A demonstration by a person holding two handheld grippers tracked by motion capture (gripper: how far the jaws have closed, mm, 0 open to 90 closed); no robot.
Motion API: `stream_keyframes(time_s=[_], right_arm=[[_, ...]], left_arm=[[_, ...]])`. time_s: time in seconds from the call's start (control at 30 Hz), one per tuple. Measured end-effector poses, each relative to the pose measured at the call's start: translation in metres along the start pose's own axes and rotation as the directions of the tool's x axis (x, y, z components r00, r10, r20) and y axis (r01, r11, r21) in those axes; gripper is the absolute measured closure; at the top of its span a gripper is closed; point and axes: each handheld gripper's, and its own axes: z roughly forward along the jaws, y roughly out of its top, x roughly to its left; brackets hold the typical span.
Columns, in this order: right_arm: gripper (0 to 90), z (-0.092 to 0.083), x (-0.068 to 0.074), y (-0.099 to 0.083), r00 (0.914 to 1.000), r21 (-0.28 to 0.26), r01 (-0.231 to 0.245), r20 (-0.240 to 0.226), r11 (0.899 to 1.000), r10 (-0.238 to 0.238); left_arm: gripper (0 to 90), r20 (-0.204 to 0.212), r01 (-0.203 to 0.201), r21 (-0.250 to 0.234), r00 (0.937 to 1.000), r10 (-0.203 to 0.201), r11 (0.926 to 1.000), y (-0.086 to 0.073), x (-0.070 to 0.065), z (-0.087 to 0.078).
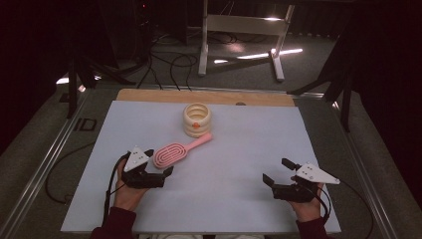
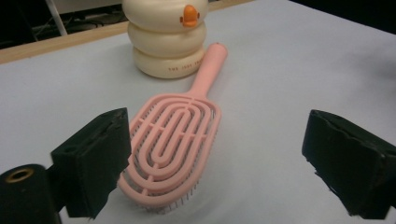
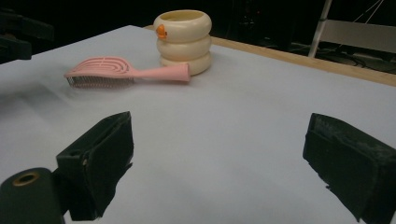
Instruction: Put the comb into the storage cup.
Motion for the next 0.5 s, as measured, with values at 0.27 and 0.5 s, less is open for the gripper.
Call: stream_keyframes(time_s=[0.27,0.5], right_arm=[[8.8,0.0005,0.0,-0.0003,1.0,0.003,0.002,0.002,1.0,-0.002],[8.9,-0.0003,-0.0007,-0.0003,1.0,0.002,-0.002,0.003,1.0,0.002]], left_arm=[[18.5,-0.025,0.006,0.029,0.9997,-0.005,0.9996,-0.0026,-0.0055,0.006],[40.4,-0.014,-0.003,0.071,0.9999,0.004,0.9974,-0.0061,-0.0083,0.0102]])
